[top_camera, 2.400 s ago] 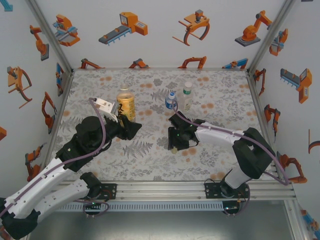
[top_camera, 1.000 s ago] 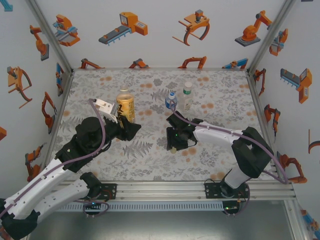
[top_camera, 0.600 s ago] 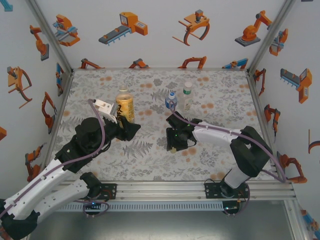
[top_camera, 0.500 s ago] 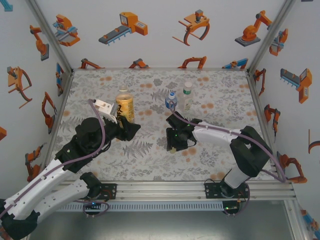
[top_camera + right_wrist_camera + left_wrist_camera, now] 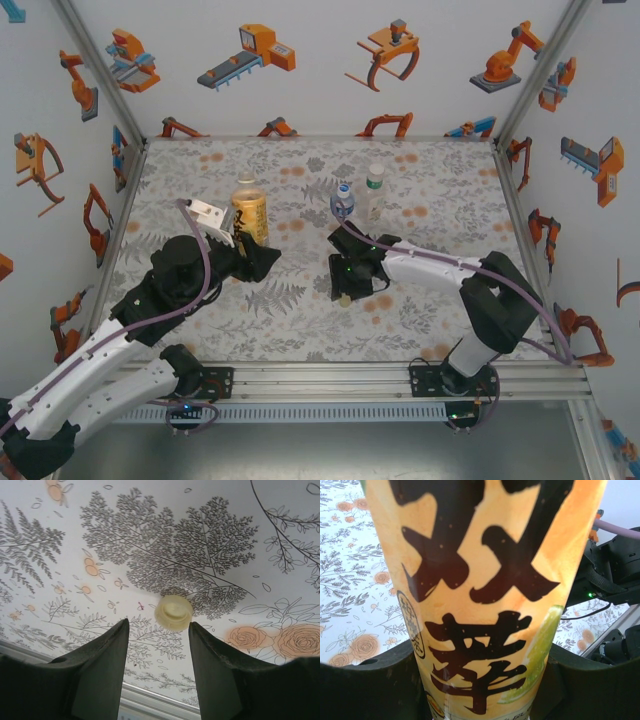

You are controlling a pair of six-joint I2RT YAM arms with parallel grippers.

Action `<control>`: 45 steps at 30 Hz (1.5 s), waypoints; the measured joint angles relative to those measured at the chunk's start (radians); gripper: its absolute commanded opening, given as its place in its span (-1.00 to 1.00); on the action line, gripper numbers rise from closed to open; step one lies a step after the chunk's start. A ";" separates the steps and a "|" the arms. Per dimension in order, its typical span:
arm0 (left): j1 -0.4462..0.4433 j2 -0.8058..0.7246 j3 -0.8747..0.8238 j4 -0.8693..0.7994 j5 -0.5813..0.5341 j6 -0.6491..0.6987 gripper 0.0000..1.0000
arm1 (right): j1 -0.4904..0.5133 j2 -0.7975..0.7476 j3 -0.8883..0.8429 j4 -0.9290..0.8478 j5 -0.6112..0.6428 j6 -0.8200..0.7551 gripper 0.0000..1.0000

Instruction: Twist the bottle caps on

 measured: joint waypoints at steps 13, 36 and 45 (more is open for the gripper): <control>0.000 0.000 -0.003 0.000 0.000 0.000 -1.00 | 0.064 0.060 0.071 -0.064 0.080 -0.011 -0.02; 0.000 0.000 -0.004 0.000 0.000 0.000 -1.00 | 0.066 0.068 0.076 -0.087 0.105 -0.018 -0.02; 0.000 0.000 -0.004 0.000 -0.001 0.000 -1.00 | 0.066 0.083 0.075 -0.082 0.100 -0.018 -0.02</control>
